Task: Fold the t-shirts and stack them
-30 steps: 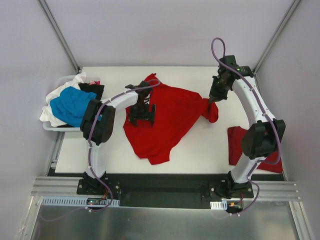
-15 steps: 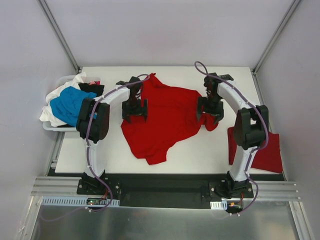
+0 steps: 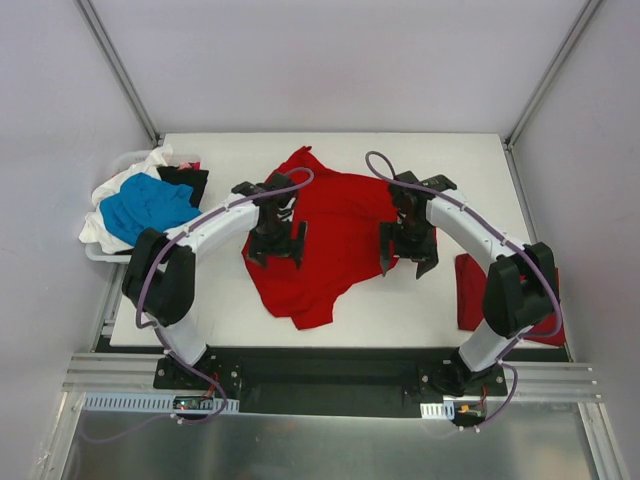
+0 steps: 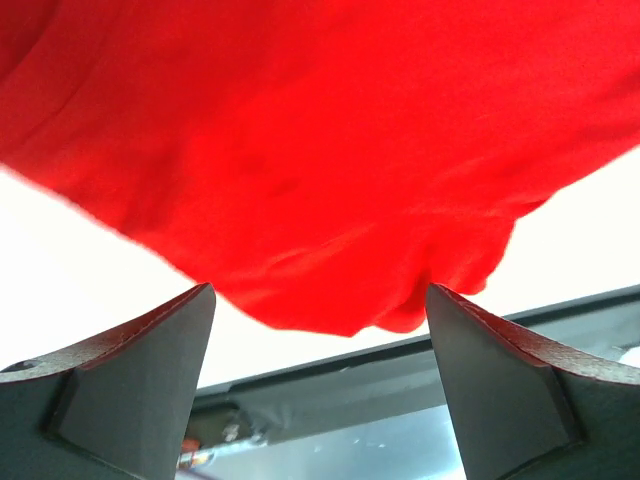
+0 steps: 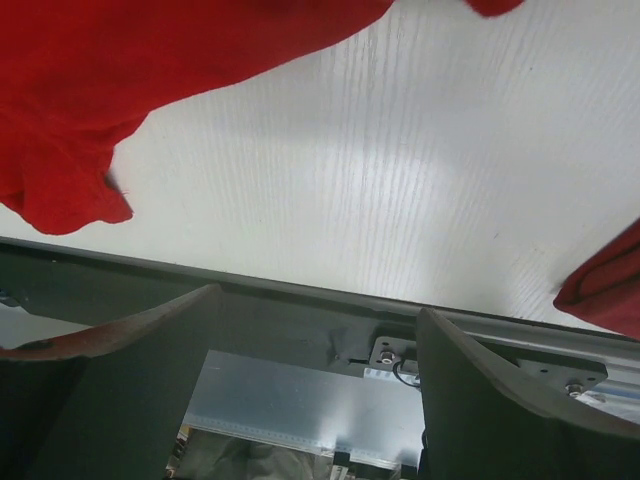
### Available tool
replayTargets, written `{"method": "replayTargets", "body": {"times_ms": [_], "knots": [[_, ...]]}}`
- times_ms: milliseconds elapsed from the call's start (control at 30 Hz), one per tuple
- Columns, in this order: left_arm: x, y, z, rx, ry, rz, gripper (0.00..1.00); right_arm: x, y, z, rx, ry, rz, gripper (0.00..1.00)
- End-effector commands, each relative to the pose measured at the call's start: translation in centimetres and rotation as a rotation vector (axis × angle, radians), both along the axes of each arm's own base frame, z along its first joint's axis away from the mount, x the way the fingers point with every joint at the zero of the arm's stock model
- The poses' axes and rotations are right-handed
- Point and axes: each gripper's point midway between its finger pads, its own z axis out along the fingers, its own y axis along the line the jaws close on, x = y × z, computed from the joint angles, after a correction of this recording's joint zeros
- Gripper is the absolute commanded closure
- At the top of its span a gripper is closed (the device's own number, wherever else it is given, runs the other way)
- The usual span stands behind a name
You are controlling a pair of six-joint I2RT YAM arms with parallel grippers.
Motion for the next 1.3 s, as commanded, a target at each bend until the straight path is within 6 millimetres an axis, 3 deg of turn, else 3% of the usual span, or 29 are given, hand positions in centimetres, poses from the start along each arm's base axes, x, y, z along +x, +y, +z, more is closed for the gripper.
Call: {"method": "replayTargets", "body": {"times_ms": [0, 167, 300, 533, 667, 1067, 1133, 1200, 1267], "knots": [[-2.4, 4.2, -1.5, 0.1, 0.079, 0.089, 0.13, 0.8, 0.9, 0.5, 0.015, -0.014, -0.025, 0.17], [0.5, 7.4, -2.5, 0.169, 0.065, 0.201, 0.13, 2.2, 1.6, 1.1, 0.027, -0.037, -0.014, 0.17], [3.2, 7.9, -3.6, 0.187, 0.062, 0.217, 0.13, 2.6, 1.7, 1.4, 0.026, -0.046, -0.011, 0.18], [5.5, 9.8, -6.2, 0.212, 0.063, 0.267, 0.16, 2.1, 0.9, 1.8, 0.0, -0.062, -0.023, 0.18], [8.1, 9.4, -6.8, 0.155, -0.063, 0.304, 0.23, 2.0, 0.9, 1.7, 0.003, -0.067, -0.024, 0.18], [9.1, 12.3, -6.1, 0.17, -0.157, 0.395, 0.22, 1.7, 1.0, 0.8, 0.008, -0.05, -0.01, 0.18], [9.1, 12.2, -6.4, 0.165, -0.147, 0.389, 0.54, 1.8, 1.0, 0.7, 0.006, -0.048, -0.005, 0.18], [9.4, 12.1, -6.0, 0.158, -0.156, 0.402, 1.0, 1.9, 1.1, 0.7, 0.004, -0.047, -0.004, 0.19], [10.0, 11.9, -5.2, 0.146, -0.178, 0.409, 1.0, 2.0, 1.1, 0.6, 0.004, -0.047, -0.001, 0.19]]}}
